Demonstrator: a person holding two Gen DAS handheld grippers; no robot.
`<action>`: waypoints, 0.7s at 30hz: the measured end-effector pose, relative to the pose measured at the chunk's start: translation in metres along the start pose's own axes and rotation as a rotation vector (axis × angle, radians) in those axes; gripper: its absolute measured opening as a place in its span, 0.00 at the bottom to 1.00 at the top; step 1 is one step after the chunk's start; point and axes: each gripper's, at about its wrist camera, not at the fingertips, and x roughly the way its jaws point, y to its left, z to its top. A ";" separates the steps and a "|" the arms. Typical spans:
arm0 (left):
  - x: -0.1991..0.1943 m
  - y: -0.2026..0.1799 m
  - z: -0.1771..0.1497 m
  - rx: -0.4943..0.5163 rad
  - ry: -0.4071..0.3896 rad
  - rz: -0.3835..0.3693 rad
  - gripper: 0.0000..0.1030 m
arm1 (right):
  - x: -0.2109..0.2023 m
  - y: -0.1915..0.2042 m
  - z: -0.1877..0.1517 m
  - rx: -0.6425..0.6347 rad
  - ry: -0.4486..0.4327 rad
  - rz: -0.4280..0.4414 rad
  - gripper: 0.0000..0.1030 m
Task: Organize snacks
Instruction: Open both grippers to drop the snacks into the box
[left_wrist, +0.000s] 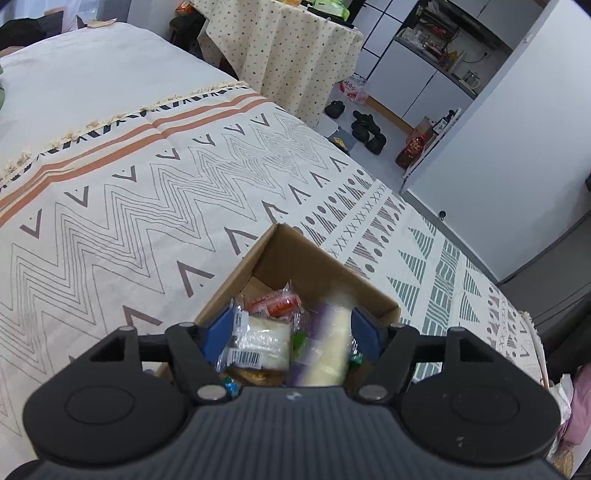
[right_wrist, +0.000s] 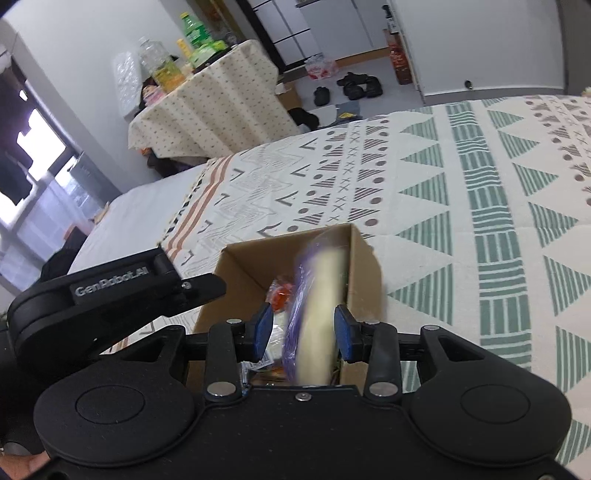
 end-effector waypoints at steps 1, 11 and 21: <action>-0.002 -0.001 -0.001 0.005 0.004 0.001 0.70 | -0.003 -0.003 0.000 0.010 -0.003 -0.001 0.36; -0.037 -0.018 -0.019 0.092 0.035 -0.003 0.87 | -0.046 -0.027 -0.006 0.056 -0.031 -0.007 0.36; -0.088 -0.038 -0.033 0.171 0.009 -0.033 0.93 | -0.106 -0.046 -0.009 0.071 -0.107 -0.007 0.55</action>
